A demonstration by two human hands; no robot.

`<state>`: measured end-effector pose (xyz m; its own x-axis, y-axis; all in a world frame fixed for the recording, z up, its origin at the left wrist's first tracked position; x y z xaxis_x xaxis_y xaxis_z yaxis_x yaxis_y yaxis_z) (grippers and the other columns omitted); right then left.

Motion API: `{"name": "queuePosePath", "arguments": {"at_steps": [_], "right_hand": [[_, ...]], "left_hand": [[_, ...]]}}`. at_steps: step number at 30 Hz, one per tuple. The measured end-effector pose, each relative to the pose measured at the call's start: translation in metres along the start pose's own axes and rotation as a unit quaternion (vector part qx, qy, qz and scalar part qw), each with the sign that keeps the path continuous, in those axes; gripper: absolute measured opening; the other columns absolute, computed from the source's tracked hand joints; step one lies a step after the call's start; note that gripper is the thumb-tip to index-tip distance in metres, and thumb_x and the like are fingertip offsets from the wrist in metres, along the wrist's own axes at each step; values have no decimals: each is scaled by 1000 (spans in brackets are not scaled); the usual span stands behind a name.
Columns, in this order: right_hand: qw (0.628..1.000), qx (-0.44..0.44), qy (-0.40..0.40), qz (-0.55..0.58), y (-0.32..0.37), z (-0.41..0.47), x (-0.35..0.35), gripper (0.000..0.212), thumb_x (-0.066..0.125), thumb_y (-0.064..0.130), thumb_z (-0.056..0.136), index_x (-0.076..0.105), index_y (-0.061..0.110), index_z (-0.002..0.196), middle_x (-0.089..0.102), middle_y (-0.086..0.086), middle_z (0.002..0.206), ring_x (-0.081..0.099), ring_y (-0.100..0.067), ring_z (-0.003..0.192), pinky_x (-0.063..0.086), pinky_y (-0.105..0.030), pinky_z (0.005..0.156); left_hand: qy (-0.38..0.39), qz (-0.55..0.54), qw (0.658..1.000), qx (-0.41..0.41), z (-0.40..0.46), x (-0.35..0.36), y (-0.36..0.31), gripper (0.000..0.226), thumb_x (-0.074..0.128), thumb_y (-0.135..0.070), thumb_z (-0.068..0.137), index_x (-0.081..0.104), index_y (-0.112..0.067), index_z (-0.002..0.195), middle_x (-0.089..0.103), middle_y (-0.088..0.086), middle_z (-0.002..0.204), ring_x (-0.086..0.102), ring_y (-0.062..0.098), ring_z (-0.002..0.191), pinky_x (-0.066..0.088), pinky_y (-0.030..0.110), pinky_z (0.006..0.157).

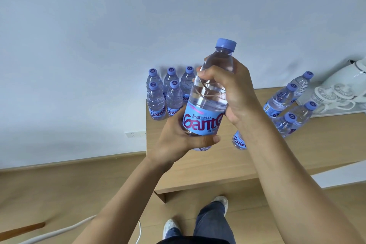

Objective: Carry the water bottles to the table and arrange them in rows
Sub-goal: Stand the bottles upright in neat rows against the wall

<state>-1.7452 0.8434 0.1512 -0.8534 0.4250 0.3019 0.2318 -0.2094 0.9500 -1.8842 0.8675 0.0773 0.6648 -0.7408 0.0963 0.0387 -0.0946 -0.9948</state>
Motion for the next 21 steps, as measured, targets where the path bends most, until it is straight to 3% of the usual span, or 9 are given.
{"name": "queuePosePath", "arguments": {"at_steps": [6, 9, 12, 15, 17, 21], "right_hand": [[999, 7, 3, -39, -6, 6, 2, 14, 72, 10, 65, 65, 21, 69, 64, -6, 75, 69, -28, 75, 57, -35, 65], [998, 2, 1, -65, -10, 9, 3, 14, 74, 11, 70, 63, 17, 76, 65, -13, 83, 68, -35, 83, 59, -38, 70], [994, 11, -10, -105, -15, 10, 2, 23, 77, 20, 78, 61, 10, 91, 73, -13, 96, 71, -26, 86, 57, -32, 69], [988, 7, -25, -153, -20, 8, -2, 37, 78, 29, 83, 62, 5, 107, 75, -1, 97, 72, -15, 89, 56, -27, 70], [985, 8, -23, -171, -25, 7, -5, 35, 77, 29, 86, 62, 7, 109, 74, 2, 91, 72, -13, 88, 56, -26, 71], [984, 19, -12, -176, -35, 7, -14, 17, 73, 21, 88, 63, 14, 100, 71, 11, 80, 69, -4, 80, 55, -22, 70]], "left_hand": [[-18, 0, 1000, 1, 1, -6, 6, 47, 90, -16, 57, 68, -24, 97, 74, 2, 90, 72, 20, 84, 60, 35, 74], [-37, 5, 999, 5, 1, -7, 9, 44, 90, -20, 56, 68, -26, 94, 74, 0, 88, 72, 18, 81, 61, 33, 72], [-53, 13, 998, 8, 4, -7, 13, 43, 90, -15, 59, 68, -20, 96, 74, -2, 86, 72, 15, 79, 58, 27, 69], [-78, 20, 997, 8, 9, -9, 19, 45, 89, -12, 61, 66, -13, 100, 74, -1, 86, 72, 17, 80, 59, 27, 69], [-89, 26, 996, 13, 13, -9, 24, 46, 90, -8, 62, 66, -12, 101, 74, -3, 86, 72, 17, 80, 60, 29, 70], [-88, 42, 995, 24, 16, -3, 36, 42, 88, -1, 64, 65, -16, 96, 72, -15, 79, 67, 0, 70, 52, 13, 60]]}}
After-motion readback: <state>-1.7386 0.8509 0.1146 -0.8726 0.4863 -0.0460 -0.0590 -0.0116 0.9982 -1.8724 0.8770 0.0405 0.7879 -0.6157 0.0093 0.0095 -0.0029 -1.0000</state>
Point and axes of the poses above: each hand's wrist, its own z-axis towards the middle knuckle, its own x-axis out of the palm, y = z × x, the point moved 1 cm from there along z, towards the middle knuckle
